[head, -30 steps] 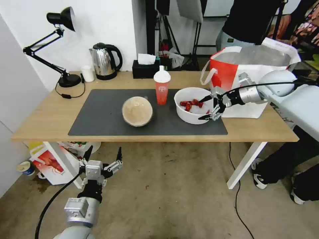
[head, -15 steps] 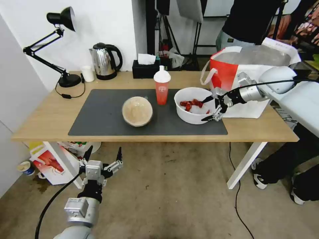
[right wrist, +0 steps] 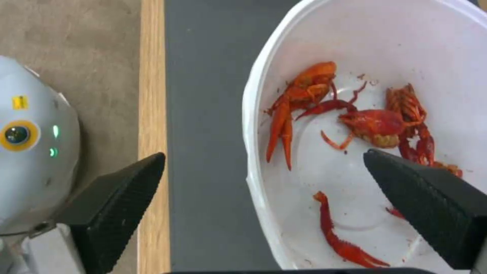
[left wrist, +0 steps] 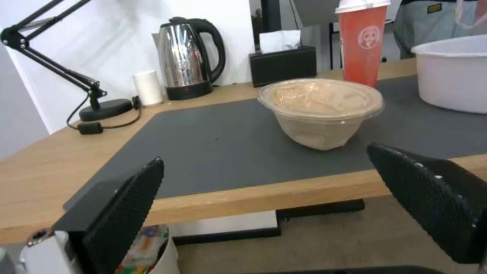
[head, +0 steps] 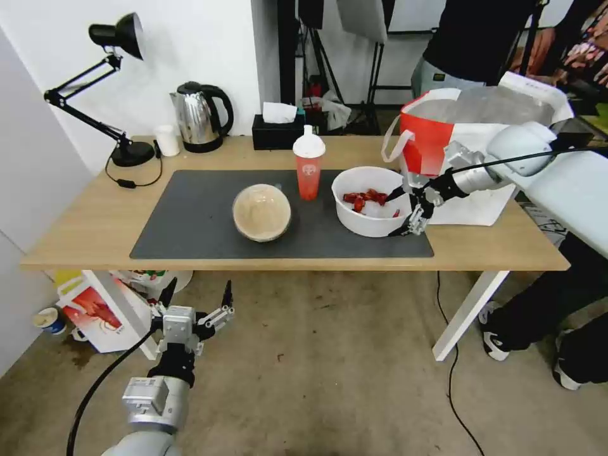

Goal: Pick up the trash from the table and place it into the takeout bag.

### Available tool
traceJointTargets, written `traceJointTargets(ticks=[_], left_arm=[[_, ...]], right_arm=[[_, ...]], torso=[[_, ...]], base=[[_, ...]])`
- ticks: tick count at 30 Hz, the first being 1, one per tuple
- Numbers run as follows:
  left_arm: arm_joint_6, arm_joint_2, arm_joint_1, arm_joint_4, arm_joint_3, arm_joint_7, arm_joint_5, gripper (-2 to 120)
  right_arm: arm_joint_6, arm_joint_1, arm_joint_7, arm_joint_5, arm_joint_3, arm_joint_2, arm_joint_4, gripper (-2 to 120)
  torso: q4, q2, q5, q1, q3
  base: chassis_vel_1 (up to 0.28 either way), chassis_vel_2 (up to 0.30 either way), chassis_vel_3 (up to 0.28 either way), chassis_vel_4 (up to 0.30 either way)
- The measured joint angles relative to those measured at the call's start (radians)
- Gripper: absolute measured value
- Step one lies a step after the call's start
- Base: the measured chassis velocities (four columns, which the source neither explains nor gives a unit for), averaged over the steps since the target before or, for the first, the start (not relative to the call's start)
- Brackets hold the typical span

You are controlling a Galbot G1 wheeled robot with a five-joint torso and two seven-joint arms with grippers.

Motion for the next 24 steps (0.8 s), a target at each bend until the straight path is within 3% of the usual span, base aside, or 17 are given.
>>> traceJointTargets(ticks=[24], left_arm=[[0.0,0.0,0.0,0.0,0.0,0.0,0.0,100]], right_arm=[[0.012,0.022,-0.042,-0.076,-0.031,0.049,-0.034,96]], torso=[[-0.0001,0.0,0.0,0.0,0.0]], base=[[0.0,0.0,0.0,0.0]])
